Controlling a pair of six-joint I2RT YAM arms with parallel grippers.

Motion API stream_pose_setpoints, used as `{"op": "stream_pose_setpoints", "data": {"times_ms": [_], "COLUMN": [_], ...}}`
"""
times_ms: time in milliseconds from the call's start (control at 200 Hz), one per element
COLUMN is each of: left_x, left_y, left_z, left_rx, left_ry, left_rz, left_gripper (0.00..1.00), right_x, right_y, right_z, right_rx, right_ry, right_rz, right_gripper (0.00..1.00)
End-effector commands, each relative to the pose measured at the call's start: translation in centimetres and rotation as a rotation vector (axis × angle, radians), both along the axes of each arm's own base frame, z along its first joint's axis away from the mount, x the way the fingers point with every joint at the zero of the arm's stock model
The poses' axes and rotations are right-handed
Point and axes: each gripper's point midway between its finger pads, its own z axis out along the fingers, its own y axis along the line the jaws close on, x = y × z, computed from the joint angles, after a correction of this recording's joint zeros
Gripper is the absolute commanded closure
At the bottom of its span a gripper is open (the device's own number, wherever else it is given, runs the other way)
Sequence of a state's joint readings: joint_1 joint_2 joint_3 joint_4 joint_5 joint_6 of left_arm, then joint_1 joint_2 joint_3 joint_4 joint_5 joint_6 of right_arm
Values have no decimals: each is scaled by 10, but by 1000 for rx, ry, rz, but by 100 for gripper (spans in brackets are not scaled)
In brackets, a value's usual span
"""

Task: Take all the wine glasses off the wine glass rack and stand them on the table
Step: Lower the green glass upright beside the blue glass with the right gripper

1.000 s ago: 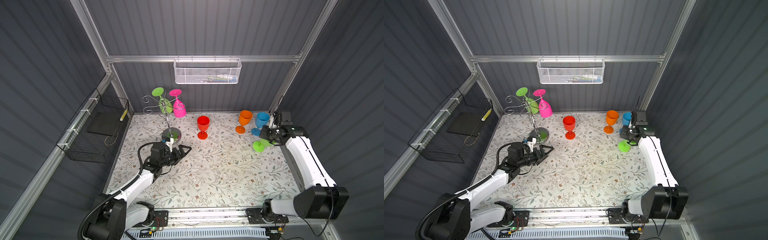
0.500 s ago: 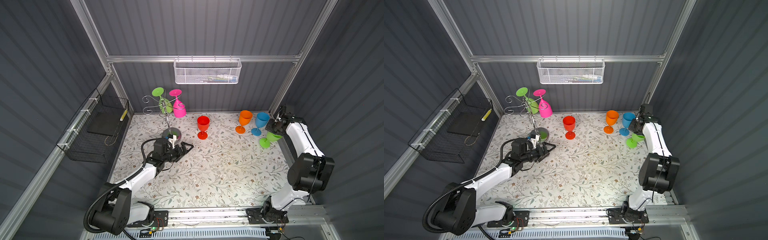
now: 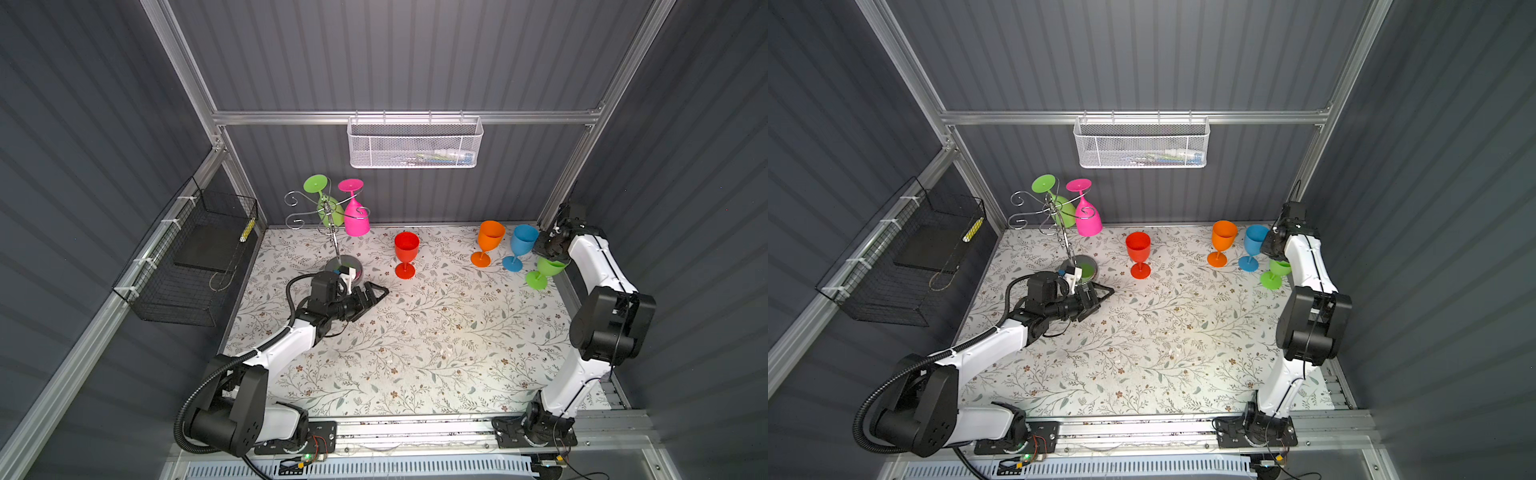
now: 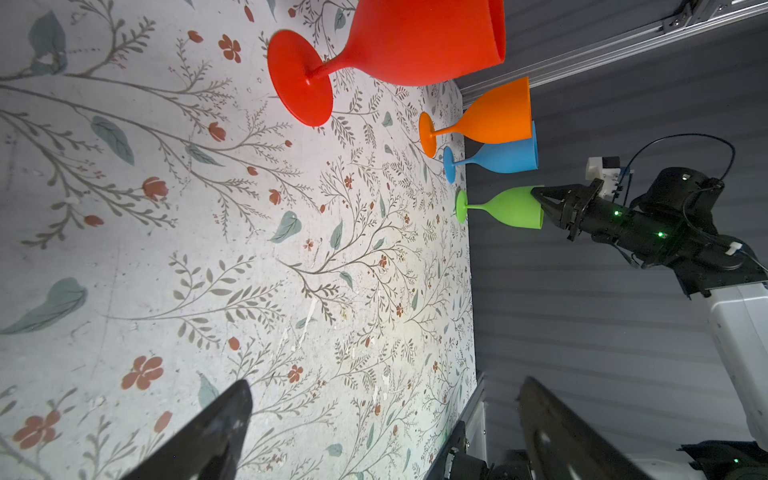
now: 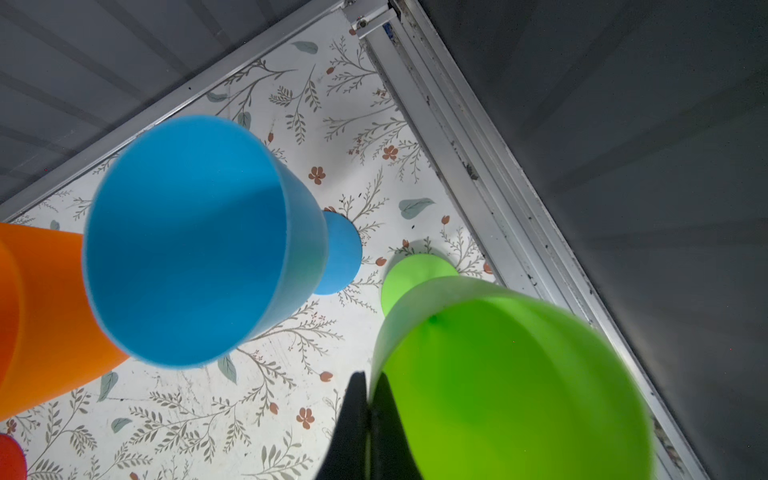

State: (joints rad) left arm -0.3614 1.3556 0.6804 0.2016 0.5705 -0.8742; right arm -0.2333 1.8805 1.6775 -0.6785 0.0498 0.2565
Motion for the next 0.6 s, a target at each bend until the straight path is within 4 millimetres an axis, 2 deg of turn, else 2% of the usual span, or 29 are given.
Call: {"op": "stream_pose_setpoints", "data": {"times_ms": [0, 85, 170, 395, 595], "left_x": [1, 1, 1, 0, -2], "left_y": [-6, -6, -6, -6, -4], "left_z": [8, 8, 9, 13, 17], "left_rx": [-4, -7, -9, -12, -12], "left_ry": [-23, -24, -26, -33, -40], "left_rz": [-33, -32, -31, -30, -26], "left_gripper": [0, 0, 0, 0, 0], "right_x": [4, 4, 4, 3, -5], "right_y": [-2, -1, 1, 4, 8], "right_z": [-8, -7, -2, 21, 45], "right_rx": [-3, 3, 7, -8, -32], "right_ry": [24, 26, 16, -10, -45], "right_rz": [11, 17, 25, 43, 51], "right_gripper": [99, 93, 82, 57, 42]}}
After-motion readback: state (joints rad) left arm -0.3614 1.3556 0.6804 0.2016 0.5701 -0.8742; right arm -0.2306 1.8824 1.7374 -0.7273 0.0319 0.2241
